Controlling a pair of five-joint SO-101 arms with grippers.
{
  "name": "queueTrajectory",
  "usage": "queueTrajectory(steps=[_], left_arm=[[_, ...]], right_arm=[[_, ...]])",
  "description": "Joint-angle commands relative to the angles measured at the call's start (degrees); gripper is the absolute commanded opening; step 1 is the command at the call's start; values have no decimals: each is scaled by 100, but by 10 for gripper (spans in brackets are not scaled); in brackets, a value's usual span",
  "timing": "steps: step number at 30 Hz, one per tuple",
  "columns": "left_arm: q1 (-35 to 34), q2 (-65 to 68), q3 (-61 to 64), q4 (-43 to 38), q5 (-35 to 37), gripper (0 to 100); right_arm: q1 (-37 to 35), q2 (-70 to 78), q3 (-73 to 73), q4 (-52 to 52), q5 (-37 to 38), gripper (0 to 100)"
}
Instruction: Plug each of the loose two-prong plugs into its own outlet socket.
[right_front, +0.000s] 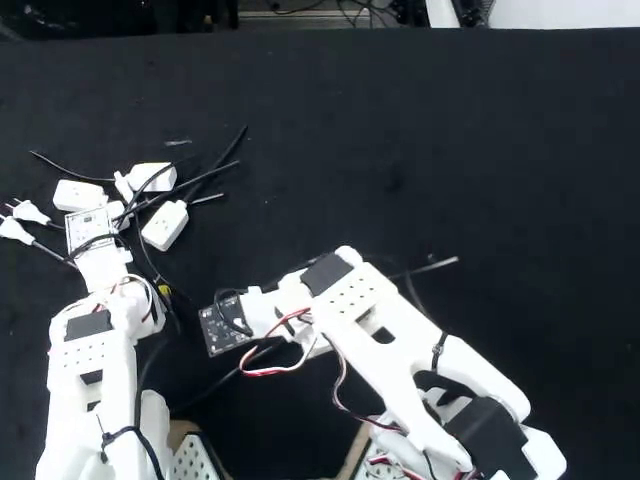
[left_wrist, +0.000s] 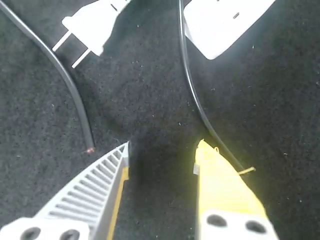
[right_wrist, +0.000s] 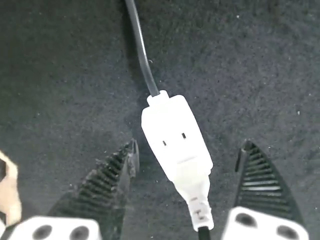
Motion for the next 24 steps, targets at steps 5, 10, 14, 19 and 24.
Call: queueTrajectory(steps=[5, 10, 14, 19, 24], left_arm=[[-66, -44, -84, -114, 9, 213], [-66, -88, -22, -141, 9, 213], [-66, -44, -13, -273, 9, 213], [-66, -44, -13, -281, 9, 213], [-66, -44, -4, -281, 9, 213]], right_arm=[[-44, -66, 330, -659, 167, 307], [-62, -66, 699, -1125, 158, 307], [-44, -92, 699, -1125, 158, 307], [-53, -84, 699, -1152, 158, 307], [-53, -75, 699, -1152, 158, 307]])
